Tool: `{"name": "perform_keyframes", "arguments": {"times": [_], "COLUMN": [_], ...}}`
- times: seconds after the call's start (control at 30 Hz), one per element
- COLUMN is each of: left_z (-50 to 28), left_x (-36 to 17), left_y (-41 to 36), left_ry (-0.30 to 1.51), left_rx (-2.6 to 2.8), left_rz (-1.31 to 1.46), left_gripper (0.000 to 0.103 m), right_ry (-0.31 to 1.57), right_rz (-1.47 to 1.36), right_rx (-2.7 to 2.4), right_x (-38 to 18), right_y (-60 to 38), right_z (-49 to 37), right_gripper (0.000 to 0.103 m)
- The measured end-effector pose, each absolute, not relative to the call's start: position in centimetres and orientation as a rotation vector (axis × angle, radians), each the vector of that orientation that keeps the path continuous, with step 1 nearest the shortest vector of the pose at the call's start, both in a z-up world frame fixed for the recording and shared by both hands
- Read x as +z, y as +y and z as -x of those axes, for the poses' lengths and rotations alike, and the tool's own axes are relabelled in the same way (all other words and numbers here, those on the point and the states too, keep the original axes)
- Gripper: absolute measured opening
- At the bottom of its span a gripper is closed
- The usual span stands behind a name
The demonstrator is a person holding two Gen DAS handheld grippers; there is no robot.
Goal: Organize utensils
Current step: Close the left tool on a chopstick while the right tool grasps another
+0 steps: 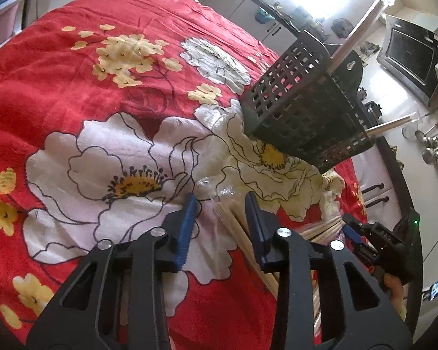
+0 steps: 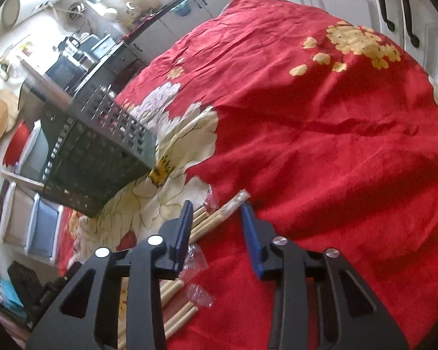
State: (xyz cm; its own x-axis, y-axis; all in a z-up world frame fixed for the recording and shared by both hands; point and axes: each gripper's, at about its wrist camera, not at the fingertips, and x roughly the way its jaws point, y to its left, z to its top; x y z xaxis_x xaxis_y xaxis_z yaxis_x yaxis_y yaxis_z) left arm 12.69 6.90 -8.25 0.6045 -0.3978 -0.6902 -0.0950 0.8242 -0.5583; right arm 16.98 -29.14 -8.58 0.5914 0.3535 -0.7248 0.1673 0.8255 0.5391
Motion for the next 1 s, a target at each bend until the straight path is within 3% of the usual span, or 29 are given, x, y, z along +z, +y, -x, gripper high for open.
{"name": "perform_keyframes", "arguments": {"times": [0.1,0.37,1.0], "left_z": [-12.9,-13.1,-12.8], "left_x": [-8.5,-9.1,-8.7], "left_y": [7.3,8.1,10.0], "left_ry": [0.92,0.922,0.898], "left_rx": [-0.187,-0.182,-0.266], "left_rz": [0.624,0.669,0.801], "left_gripper": [0.021,0.01,0.001], "right_ry": [0.949,0.931,0.839], "right_rz": [-0.661,-0.741,-0.698], "right_rx": [0.111,0.092,0.093], "right_x": [-9.0,-9.6,-6.3], "right_y": [-29.9,-31.0,-32.8], "right_z": [-17.4,-17.9,-17.5], "right_gripper": [0.02,0.013,0.01]}}
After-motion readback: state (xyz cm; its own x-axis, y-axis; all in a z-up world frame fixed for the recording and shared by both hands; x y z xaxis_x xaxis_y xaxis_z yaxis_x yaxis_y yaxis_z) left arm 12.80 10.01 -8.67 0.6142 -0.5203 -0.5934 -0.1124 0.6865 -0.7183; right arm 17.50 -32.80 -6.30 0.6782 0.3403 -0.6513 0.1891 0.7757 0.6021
